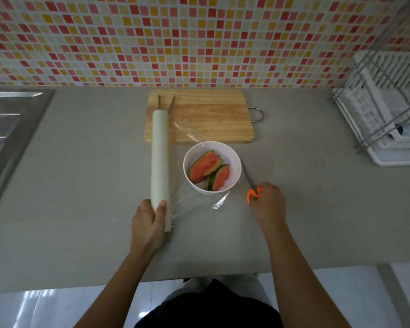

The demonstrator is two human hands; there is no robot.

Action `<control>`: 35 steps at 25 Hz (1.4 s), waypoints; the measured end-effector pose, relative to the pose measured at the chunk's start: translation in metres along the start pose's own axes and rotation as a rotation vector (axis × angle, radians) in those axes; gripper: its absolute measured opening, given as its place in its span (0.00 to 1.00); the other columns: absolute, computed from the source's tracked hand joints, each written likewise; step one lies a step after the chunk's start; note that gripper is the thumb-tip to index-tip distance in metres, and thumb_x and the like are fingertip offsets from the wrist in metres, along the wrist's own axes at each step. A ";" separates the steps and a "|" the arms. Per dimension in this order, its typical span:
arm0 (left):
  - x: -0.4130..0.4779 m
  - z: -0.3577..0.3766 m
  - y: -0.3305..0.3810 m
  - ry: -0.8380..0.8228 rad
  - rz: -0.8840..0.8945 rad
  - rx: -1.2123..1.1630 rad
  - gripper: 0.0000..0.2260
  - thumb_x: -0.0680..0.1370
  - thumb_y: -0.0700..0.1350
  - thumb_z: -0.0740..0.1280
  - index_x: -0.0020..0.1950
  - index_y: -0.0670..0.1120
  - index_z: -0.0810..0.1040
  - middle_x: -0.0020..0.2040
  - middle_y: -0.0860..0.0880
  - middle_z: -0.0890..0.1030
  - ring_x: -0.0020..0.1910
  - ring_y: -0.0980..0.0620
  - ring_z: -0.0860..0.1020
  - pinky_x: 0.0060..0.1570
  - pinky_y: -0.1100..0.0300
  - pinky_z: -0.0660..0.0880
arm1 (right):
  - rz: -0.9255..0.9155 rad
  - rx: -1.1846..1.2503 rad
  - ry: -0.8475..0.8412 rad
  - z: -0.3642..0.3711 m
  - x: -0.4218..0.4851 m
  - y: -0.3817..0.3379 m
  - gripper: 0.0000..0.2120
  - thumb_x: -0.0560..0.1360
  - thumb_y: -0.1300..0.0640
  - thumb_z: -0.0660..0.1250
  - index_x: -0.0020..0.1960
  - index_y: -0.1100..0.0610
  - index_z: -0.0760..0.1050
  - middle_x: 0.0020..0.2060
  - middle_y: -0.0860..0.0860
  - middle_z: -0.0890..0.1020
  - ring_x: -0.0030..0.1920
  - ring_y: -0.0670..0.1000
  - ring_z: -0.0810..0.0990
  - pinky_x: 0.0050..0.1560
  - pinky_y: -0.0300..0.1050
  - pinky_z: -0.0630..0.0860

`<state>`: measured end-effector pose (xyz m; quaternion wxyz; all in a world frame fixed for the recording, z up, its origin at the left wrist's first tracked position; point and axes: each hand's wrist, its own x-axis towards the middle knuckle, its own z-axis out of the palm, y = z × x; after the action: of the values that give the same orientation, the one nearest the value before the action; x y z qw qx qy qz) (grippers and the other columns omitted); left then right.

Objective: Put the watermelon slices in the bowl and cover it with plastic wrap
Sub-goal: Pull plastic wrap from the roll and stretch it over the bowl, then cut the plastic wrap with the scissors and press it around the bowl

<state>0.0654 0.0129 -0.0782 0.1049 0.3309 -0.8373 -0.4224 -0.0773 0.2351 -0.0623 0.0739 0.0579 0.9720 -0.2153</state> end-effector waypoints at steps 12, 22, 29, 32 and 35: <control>0.002 0.002 0.001 0.012 -0.012 -0.034 0.14 0.80 0.50 0.58 0.49 0.38 0.72 0.46 0.40 0.77 0.45 0.41 0.74 0.41 0.55 0.65 | -0.290 0.783 -0.116 -0.026 -0.034 -0.050 0.10 0.78 0.57 0.58 0.59 0.52 0.71 0.44 0.49 0.78 0.47 0.48 0.77 0.43 0.34 0.68; 0.001 -0.002 0.001 0.020 -0.037 -0.089 0.17 0.77 0.56 0.58 0.45 0.41 0.71 0.48 0.36 0.79 0.49 0.38 0.76 0.45 0.50 0.71 | -0.211 1.066 -0.562 0.027 -0.120 -0.054 0.13 0.75 0.62 0.64 0.59 0.56 0.70 0.38 0.46 0.78 0.34 0.34 0.77 0.40 0.27 0.72; -0.001 -0.012 0.010 -0.040 -0.082 -0.122 0.20 0.79 0.55 0.58 0.49 0.37 0.73 0.51 0.36 0.78 0.52 0.38 0.76 0.48 0.52 0.73 | -0.096 0.972 -0.698 0.052 -0.187 -0.022 0.10 0.71 0.49 0.68 0.52 0.44 0.72 0.41 0.45 0.78 0.39 0.37 0.77 0.45 0.33 0.70; -0.004 -0.016 0.010 -0.086 -0.108 -0.156 0.22 0.77 0.57 0.58 0.50 0.37 0.73 0.51 0.37 0.77 0.51 0.37 0.77 0.50 0.44 0.77 | -0.087 0.980 -0.674 0.057 -0.199 -0.019 0.07 0.73 0.50 0.68 0.48 0.44 0.71 0.40 0.44 0.78 0.35 0.32 0.77 0.39 0.25 0.71; -0.008 -0.014 0.010 -0.071 -0.072 -0.097 0.22 0.77 0.57 0.58 0.50 0.37 0.73 0.52 0.36 0.78 0.52 0.37 0.76 0.51 0.45 0.75 | -0.077 0.997 -0.641 0.059 -0.207 -0.012 0.08 0.74 0.52 0.66 0.51 0.45 0.70 0.39 0.42 0.79 0.36 0.31 0.77 0.37 0.24 0.70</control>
<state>0.0732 0.0132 -0.0612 0.0756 0.3401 -0.8065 -0.4778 0.1309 0.1819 -0.0757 0.3197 -0.0174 0.6844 -0.6551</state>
